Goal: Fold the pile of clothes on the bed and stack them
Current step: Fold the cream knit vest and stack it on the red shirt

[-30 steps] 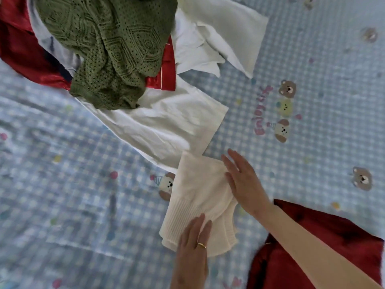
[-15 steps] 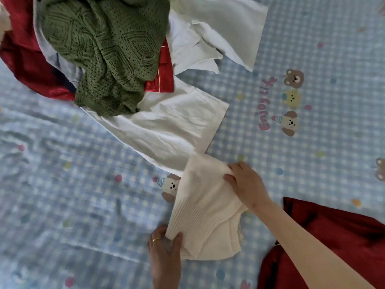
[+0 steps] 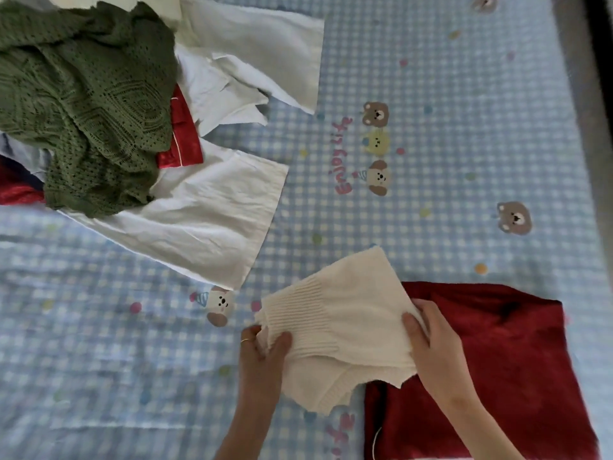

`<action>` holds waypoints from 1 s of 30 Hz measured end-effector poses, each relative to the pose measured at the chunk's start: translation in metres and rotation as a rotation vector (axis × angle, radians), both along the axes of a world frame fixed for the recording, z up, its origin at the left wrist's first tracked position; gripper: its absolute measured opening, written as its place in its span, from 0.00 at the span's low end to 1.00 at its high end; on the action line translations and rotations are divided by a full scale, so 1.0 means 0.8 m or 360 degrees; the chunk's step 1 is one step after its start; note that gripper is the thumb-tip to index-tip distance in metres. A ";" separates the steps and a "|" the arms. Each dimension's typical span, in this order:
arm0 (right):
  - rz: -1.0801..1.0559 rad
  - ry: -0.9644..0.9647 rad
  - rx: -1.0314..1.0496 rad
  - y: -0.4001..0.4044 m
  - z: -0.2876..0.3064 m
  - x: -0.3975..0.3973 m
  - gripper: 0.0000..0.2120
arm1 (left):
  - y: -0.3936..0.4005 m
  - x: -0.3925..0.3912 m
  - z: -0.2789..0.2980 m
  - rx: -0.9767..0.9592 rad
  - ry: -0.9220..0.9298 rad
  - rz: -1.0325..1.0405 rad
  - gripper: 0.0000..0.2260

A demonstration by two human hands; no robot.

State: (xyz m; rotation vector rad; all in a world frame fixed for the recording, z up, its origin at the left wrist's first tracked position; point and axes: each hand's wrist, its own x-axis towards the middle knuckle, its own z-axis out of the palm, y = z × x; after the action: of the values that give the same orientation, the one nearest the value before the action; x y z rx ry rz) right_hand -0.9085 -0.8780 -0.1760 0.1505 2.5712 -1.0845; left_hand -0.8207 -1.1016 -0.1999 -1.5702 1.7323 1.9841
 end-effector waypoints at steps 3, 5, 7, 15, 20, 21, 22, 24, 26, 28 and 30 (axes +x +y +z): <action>-0.0310 0.0018 0.0034 0.075 0.039 0.036 0.07 | 0.054 -0.025 0.031 0.0089 0.0082 -0.0220 0.16; -0.0511 0.0052 0.0130 0.125 0.049 0.052 0.08 | 0.101 -0.039 0.045 0.0176 0.0130 -0.0331 0.17; -0.0668 0.0101 0.0226 0.169 0.049 0.065 0.08 | 0.149 -0.048 0.047 0.0243 0.0190 -0.0445 0.17; 0.0068 0.0081 0.0986 0.218 -0.029 0.081 0.28 | 0.232 -0.030 -0.017 -0.1543 0.0592 -0.2205 0.31; 0.0357 -0.0111 0.1140 0.209 -0.066 0.063 0.31 | 0.225 -0.039 -0.046 -0.1686 0.0502 -0.2732 0.31; 0.0380 -0.0120 0.1171 0.209 -0.064 0.060 0.32 | 0.222 -0.042 -0.045 -0.1684 0.0523 -0.2770 0.30; 0.0396 -0.0120 0.1186 0.206 -0.057 0.060 0.32 | 0.217 -0.045 -0.042 -0.1679 0.0560 -0.2769 0.29; 0.0346 -0.0095 0.1123 0.192 -0.038 0.057 0.31 | 0.197 -0.049 -0.033 -0.1671 0.0541 -0.2665 0.24; 0.0263 -0.0054 0.0952 0.161 -0.020 0.051 0.27 | 0.151 -0.050 -0.025 -0.1573 0.0378 -0.2437 0.19; 0.0239 -0.0073 0.0732 0.110 -0.007 0.038 0.22 | 0.079 -0.048 -0.023 -0.1452 0.0101 -0.2194 0.18; 0.0319 -0.0112 0.0579 0.050 0.000 0.020 0.21 | -0.007 -0.044 -0.021 -0.1436 -0.0025 -0.1900 0.15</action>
State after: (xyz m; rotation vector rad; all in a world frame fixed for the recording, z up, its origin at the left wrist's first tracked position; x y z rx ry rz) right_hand -0.8929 -0.8379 -0.1762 0.0170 2.6272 -0.5259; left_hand -0.8557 -1.1072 -0.2166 -0.2519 2.7136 0.6193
